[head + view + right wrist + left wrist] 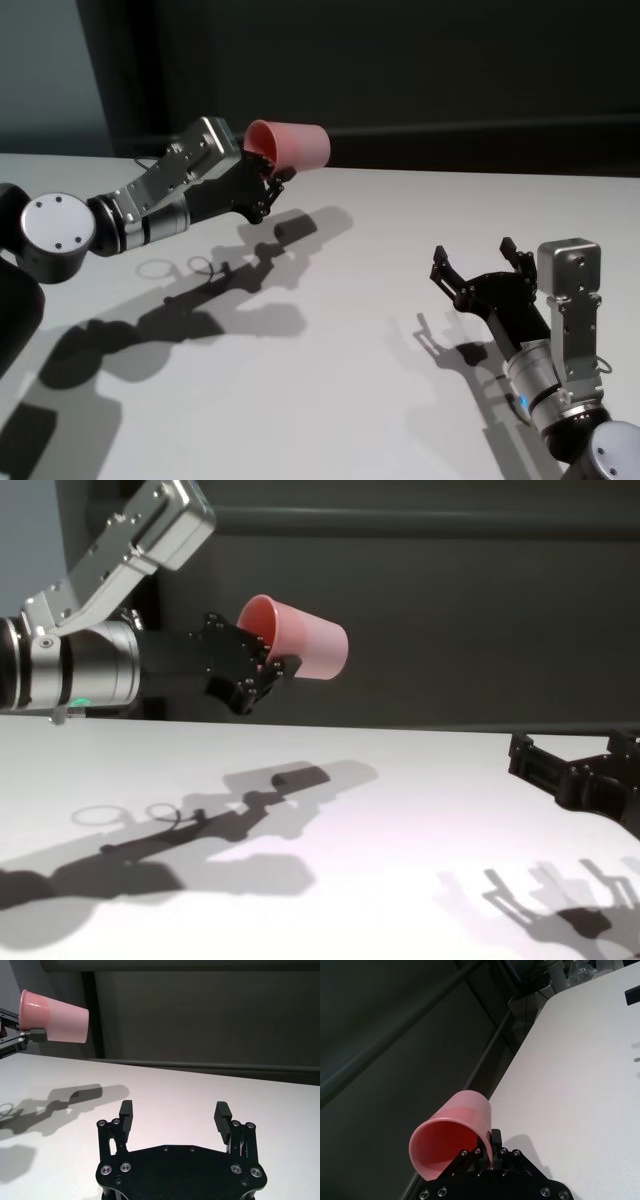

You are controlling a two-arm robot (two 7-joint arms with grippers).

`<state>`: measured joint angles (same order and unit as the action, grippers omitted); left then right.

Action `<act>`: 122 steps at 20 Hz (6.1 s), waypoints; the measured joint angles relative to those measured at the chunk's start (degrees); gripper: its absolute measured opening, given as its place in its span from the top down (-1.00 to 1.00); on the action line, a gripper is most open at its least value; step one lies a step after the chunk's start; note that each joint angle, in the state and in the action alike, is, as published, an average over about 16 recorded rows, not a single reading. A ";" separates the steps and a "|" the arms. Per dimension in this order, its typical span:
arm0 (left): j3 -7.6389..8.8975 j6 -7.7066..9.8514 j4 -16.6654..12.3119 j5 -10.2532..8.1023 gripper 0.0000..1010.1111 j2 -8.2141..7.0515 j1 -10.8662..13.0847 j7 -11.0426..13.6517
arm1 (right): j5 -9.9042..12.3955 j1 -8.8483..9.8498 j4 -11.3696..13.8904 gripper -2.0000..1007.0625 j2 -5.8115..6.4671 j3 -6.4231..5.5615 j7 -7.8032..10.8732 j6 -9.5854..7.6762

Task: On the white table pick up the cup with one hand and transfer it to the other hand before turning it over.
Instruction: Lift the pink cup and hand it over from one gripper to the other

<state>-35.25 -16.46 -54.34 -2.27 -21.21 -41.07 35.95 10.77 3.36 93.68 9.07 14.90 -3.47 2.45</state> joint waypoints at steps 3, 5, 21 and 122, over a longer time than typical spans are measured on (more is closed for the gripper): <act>1.53 0.17 0.78 -1.85 0.90 1.05 0.27 0.22 | 0.00 0.00 0.00 -0.99 0.00 0.00 0.00 0.00; 2.48 0.22 1.47 -3.15 0.90 1.91 0.22 0.51 | 0.00 0.00 0.00 -0.99 0.00 0.00 0.00 0.00; 8.12 0.46 8.14 -14.66 0.90 9.58 -3.88 5.96 | 0.00 0.00 0.00 -0.99 0.00 0.00 0.00 0.00; 6.45 0.70 10.81 -15.84 0.90 14.59 -9.55 7.16 | 59.11 -24.41 -27.77 -0.99 -8.63 -10.73 41.42 -9.41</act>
<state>-28.80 -15.76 -43.54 -18.11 -6.62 -50.62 43.10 69.88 -21.05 65.91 0.44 4.17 37.96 -6.96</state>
